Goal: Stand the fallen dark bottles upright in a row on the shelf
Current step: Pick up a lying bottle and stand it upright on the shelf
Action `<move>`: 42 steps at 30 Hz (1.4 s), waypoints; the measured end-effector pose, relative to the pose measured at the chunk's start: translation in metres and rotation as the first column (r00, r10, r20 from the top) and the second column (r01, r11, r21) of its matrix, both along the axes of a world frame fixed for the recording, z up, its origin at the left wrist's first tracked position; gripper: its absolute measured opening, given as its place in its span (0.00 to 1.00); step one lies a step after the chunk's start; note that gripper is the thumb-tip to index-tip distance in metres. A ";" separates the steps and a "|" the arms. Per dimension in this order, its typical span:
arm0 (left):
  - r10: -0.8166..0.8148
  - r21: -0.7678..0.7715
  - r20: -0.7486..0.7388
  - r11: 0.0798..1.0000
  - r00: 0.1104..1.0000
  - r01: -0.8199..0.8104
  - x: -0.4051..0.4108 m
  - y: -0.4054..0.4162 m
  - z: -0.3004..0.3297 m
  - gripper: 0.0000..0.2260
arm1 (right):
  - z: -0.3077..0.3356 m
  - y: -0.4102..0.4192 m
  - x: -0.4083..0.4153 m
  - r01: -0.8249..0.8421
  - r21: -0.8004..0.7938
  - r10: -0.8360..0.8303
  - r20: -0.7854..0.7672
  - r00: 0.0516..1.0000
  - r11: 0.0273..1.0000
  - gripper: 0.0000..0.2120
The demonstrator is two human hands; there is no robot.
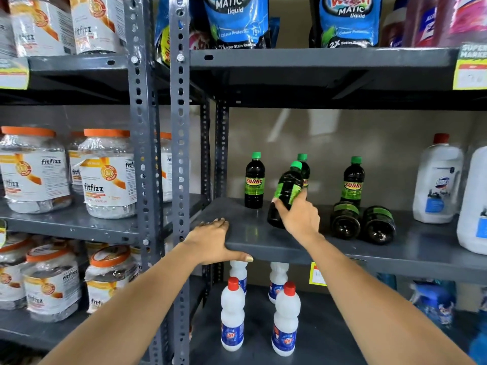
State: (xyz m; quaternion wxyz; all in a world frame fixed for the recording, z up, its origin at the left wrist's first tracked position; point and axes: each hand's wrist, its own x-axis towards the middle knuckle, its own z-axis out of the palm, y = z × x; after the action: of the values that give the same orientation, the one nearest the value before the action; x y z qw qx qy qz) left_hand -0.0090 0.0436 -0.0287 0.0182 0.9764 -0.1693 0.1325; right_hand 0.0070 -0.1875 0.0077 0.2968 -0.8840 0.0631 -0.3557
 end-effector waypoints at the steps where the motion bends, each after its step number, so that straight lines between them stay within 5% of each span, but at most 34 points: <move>1: 0.004 -0.003 0.004 1.000 1.000 -0.004 0.000 0.000 0.000 0.63 | -0.003 0.007 0.000 -0.003 -0.023 0.004 0.024 1.000 1.000 0.38; 6: 0.013 -0.013 0.027 1.000 1.000 -0.013 0.003 0.000 -0.001 0.64 | -0.012 0.017 0.010 -0.184 -0.097 0.184 -0.009 0.983 0.978 0.46; 9: 0.013 -0.011 0.024 1.000 1.000 -0.013 0.002 0.000 -0.001 0.64 | -0.014 0.016 0.014 -0.274 -0.045 0.273 -0.032 0.961 0.961 0.40; 13: 0.006 -0.029 0.021 1.000 1.000 -0.005 0.001 0.000 0.000 0.63 | -0.012 0.013 0.022 -0.373 0.159 0.385 -0.054 0.921 0.914 0.27; 17: 0.008 -0.057 0.001 0.998 1.000 -0.008 0.001 0.000 0.000 0.63 | -0.004 0.018 0.029 -0.432 0.513 0.505 -0.004 0.863 0.742 0.23; 22: 0.027 -0.047 -0.020 0.999 0.999 -0.028 0.001 0.000 0.001 0.65 | -0.005 0.025 0.031 -0.323 0.299 0.346 -0.028 0.938 0.898 0.32; 27: 0.030 -0.055 -0.038 0.998 0.999 -0.032 0.003 0.001 0.000 0.66 | -0.008 0.023 0.036 -0.499 0.535 0.549 0.077 0.832 0.682 0.26; 33: 0.040 -0.059 0.029 0.998 0.999 -0.039 0.004 0.001 -0.004 0.64 | -0.012 0.022 0.044 -0.504 0.512 0.569 0.035 0.822 0.696 0.36; 39: 0.062 0.012 0.161 0.998 0.985 -0.065 -0.001 0.000 -0.010 0.64 | -0.005 0.025 0.052 -0.550 0.561 0.662 0.004 0.749 0.619 0.34; 42: 0.078 0.026 0.168 0.996 0.983 -0.083 -0.003 -0.001 -0.009 0.64 | -0.010 0.027 0.053 -0.548 0.505 0.630 0.012 0.777 0.667 0.36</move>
State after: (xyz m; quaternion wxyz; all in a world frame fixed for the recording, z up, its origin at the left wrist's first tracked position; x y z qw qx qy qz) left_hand -0.0120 0.0423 -0.0382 -0.0173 0.9681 -0.1328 0.2117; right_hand 0.0595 -0.1603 -0.0028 0.5995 -0.7796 -0.1163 -0.1390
